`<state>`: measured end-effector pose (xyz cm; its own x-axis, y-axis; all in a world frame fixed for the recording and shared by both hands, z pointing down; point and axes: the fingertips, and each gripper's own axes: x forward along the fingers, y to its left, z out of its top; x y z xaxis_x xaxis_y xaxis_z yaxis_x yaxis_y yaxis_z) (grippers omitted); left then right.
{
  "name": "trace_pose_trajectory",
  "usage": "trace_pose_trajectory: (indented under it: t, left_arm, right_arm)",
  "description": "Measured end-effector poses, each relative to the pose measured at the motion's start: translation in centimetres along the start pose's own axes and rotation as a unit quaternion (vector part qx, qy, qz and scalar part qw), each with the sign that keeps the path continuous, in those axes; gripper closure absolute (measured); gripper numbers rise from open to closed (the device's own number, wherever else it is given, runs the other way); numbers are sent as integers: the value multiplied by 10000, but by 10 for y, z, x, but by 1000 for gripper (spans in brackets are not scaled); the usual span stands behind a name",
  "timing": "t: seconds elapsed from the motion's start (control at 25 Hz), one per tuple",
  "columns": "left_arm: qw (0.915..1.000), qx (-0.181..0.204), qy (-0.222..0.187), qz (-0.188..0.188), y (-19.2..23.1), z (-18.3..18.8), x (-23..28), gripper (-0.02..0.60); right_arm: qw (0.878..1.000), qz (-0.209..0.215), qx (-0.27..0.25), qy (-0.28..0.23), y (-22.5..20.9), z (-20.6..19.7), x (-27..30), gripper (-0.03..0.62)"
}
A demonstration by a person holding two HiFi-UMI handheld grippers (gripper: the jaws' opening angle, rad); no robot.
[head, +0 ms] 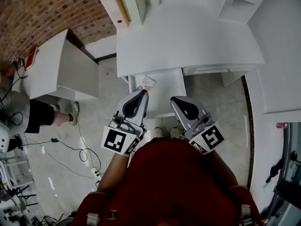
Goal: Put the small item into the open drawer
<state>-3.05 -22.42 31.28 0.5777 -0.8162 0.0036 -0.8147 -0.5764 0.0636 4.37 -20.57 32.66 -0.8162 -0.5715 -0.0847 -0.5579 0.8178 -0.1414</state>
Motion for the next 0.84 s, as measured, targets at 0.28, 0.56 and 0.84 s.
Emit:
trace_pose_trajectory:
  t: [0.28, 0.56, 0.84]
  left_arm:
    - [10000, -7, -3, -28, -1, -2, -1, 577]
    - [10000, -32, -40, 8, 1, -3, -5, 577]
    - [10000, -27, -41, 3, 6, -2, -8, 577]
  right_arm:
    - [9998, -171, -21, -23, -3, 0, -8, 583]
    - [9995, -280, -95, -57, -3, 0, -12, 583]
    - [9994, -306, -138, -51, -2, 1, -8, 583]
